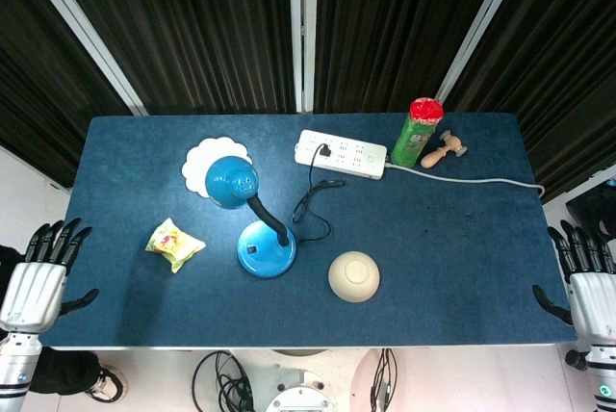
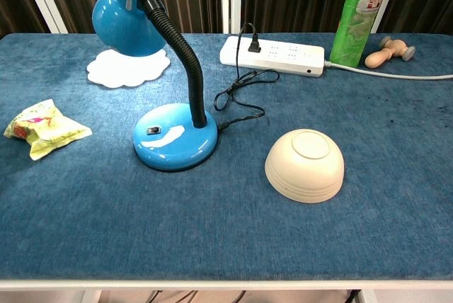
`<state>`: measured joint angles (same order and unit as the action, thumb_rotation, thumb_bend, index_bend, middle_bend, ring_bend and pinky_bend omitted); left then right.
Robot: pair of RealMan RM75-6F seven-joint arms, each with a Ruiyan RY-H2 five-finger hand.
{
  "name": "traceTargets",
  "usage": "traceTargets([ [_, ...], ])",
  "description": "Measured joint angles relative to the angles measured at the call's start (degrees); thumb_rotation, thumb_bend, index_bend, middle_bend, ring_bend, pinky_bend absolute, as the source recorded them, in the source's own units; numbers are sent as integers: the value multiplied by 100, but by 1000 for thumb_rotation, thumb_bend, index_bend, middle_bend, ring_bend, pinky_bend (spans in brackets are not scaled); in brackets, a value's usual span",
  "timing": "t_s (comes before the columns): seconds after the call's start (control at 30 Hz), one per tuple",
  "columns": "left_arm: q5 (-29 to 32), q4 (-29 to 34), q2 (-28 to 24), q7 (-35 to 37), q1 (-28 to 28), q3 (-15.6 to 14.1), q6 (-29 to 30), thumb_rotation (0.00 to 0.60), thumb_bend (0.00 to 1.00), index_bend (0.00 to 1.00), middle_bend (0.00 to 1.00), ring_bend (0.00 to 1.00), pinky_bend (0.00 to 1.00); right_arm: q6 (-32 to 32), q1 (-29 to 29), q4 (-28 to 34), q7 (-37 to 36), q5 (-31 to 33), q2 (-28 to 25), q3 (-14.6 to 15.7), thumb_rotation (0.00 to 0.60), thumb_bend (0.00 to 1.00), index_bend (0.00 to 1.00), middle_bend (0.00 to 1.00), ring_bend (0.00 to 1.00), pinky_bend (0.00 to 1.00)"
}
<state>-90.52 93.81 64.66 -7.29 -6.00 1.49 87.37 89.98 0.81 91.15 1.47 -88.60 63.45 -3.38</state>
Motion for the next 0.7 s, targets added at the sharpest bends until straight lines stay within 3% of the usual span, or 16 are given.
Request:
traceTargets([
  [0.47, -73, 54, -8, -121, -6, -29, -4, 600, 3, 110, 30, 0, 58, 48, -18, -20, -77, -2, -24, -20, 600, 181, 0, 0, 0, 0],
  [0.7, -315, 129, 85, -316, -250, -100, -379, 600, 24, 105, 82, 3, 153, -49, 35, -14, -56, 24, -25, -30, 600, 180, 0, 0, 0, 0],
])
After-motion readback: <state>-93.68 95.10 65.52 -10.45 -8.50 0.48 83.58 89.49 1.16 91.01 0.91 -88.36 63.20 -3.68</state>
